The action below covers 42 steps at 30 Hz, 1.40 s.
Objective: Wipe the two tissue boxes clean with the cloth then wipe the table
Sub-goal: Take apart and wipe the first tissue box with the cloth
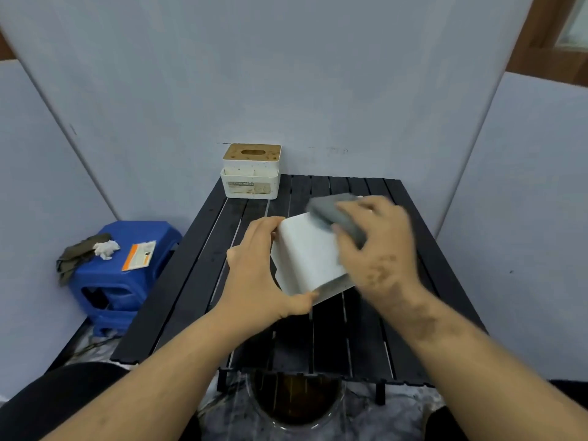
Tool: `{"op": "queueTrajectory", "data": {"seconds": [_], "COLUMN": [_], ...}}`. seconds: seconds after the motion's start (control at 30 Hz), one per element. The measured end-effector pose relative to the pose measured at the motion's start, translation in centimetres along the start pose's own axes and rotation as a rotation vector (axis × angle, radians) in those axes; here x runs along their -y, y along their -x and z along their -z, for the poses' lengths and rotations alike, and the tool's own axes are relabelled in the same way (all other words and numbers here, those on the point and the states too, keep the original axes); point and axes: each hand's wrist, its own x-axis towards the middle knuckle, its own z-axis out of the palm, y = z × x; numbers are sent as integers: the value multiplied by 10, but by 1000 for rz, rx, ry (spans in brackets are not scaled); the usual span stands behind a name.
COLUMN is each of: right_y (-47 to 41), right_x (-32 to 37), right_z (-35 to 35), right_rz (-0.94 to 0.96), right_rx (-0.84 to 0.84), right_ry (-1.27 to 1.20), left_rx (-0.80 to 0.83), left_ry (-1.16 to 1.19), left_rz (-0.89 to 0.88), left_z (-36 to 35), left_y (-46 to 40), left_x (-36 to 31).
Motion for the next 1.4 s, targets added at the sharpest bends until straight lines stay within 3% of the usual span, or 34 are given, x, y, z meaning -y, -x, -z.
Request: {"op": "queueTrajectory", "data": {"seconds": [0.13,0.27,0.33,0.43,0.57,0.7,0.77,0.9,1.07,1.27,1.4], "right_y": [-1,-30,-30,-9,5,-18,-15,0,10,10,6], "right_x": [17,-33,-40,-7,15,-38,-50,-44,-53,-67,-81], "right_z": [-11,7,11,-1,-7,18,28,46,64,100,120], "right_rz": [166,-138,-253,-81,208,-172,-275,-303,-386,-421,-436], "right_rx": [113,32,-3,-40,155,48,43,109,265,457,519], "right_ry": [-116,-153,-45,84,-122,-217,-235,-382,-382,-240,-156], "left_rx": [-4,11,19,11,-5,0,6,51,71,214,269], "left_ry": [45,23,21,18,54,38,39,38,94,36,-164], "left_rz": [2,42,36,12,-19,30,44,77,190,243,232], "left_z": [1,1,0,0,0,1,1,5,13,24,36], "left_y": [0,1,2,2,2,0,-2,-10,-20,-30,-47], "left_x": [1,4,5,3,3,8,10,15,22,21,0]}}
